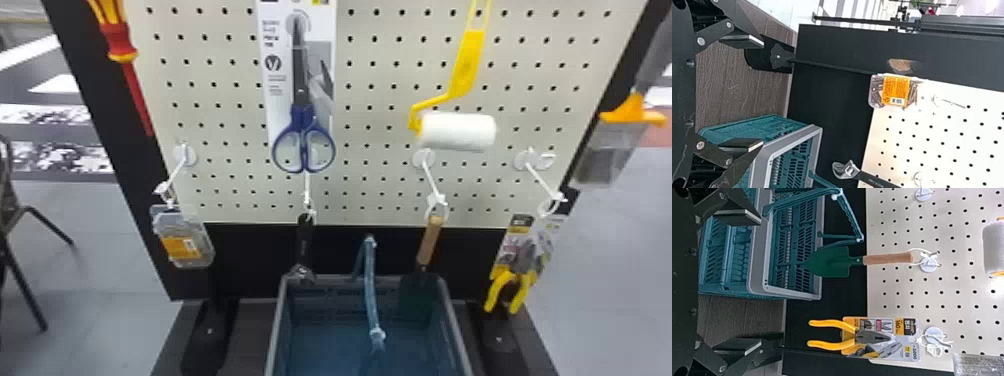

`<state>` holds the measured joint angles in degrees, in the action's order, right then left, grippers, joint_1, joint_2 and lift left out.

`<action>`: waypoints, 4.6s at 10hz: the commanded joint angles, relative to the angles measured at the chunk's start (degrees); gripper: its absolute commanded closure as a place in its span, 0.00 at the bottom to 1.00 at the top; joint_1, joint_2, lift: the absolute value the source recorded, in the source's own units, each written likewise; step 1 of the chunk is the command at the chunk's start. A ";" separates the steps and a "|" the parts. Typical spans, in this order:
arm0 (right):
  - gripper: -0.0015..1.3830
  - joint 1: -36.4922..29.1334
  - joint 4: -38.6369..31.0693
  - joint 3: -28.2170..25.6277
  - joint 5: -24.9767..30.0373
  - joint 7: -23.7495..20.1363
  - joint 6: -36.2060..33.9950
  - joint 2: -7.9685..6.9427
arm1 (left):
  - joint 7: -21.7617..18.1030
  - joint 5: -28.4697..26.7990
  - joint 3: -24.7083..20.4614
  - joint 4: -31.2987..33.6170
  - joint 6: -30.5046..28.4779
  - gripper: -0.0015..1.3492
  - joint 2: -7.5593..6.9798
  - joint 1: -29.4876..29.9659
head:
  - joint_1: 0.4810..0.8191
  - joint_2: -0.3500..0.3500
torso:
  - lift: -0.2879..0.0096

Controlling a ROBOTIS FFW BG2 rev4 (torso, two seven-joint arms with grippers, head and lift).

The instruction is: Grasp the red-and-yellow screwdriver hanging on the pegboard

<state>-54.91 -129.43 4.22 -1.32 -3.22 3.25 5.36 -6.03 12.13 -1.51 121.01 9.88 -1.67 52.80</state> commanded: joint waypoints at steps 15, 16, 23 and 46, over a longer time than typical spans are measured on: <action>0.15 0.37 0.54 0.00 0.00 -0.03 0.00 0.00 | -1.09 -1.67 -4.03 12.23 -9.62 0.29 -1.06 -5.89 | 0.20 0.50 | 0.63; 0.15 0.37 0.68 0.00 0.00 -0.03 0.00 0.00 | -2.05 -1.40 -4.65 14.34 -12.17 0.29 -1.50 -7.61 | 0.20 0.50 | 0.63; 0.15 0.62 0.82 0.00 0.18 -0.20 -0.26 0.00 | -5.92 -4.04 -9.83 35.02 -36.16 0.29 -1.50 -20.04 | 0.20 0.50 | 0.63; 0.15 3.57 2.09 0.18 2.20 -3.10 -1.49 -1.23 | -17.79 12.22 -11.33 20.81 -68.77 0.29 -23.12 -68.76 | 0.20 0.50 | 0.63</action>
<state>-51.38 -127.35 4.38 0.88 -6.32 1.76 4.13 -23.82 22.44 -12.63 143.58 -58.76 -23.75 -15.50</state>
